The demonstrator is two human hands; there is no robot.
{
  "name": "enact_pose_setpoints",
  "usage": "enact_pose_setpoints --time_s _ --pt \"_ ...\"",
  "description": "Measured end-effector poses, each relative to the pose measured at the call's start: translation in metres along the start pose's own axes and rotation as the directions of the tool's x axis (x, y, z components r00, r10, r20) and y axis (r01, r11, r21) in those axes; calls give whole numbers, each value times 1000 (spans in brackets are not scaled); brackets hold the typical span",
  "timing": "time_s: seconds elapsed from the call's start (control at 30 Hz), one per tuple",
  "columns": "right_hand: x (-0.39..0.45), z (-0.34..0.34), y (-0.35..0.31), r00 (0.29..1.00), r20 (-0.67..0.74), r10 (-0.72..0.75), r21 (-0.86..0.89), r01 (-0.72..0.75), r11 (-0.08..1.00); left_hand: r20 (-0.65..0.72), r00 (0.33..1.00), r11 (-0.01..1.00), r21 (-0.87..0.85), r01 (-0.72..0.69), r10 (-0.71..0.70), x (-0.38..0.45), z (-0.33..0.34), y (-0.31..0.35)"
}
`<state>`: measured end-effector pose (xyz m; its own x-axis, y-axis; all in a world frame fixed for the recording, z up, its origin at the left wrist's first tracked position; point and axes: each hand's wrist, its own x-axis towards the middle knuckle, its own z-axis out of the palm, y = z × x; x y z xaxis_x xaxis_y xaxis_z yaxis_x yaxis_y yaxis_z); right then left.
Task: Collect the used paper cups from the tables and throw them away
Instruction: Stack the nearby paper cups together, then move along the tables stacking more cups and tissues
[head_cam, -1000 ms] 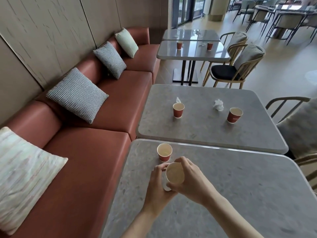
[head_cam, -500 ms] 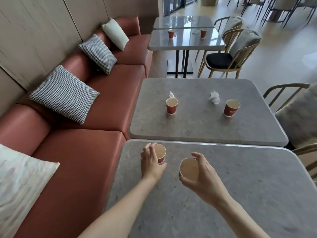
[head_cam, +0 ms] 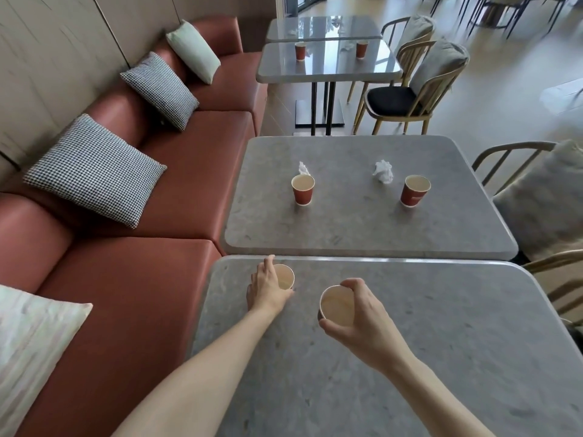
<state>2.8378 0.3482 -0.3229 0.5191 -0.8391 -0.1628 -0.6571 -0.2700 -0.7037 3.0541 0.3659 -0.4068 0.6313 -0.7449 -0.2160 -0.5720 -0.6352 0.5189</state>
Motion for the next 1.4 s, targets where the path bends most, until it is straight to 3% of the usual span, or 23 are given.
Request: enact_pose_setpoints --time_s 0.1,0.27,0.53,0.77,0.87,1.4 --pt "1 -1 -3 1000 4 -13 -8 13 1000 -47 998 999 -40 -33 31 -2 -3 -1" --pt "0 -4 -11 999 -12 -44 -21 44 999 -123 991 960 -267 -86 55 -15 -10 3" --pt "-13 -21 -30 989 -78 -129 8 130 992 -249 957 878 -414 -241 146 -58 -42 12" --pt "-31 -55 -58 930 -234 -284 48 303 952 -83 947 809 -500 -310 312 -119 -69 24" --pt "-41 -59 -69 899 -271 -344 88 379 921 -81 937 784 -526 -331 341 -147 -70 22" --pt "-74 22 -106 912 29 -409 39 408 912 -287 937 714 -612 -340 200 -220 -99 -25"
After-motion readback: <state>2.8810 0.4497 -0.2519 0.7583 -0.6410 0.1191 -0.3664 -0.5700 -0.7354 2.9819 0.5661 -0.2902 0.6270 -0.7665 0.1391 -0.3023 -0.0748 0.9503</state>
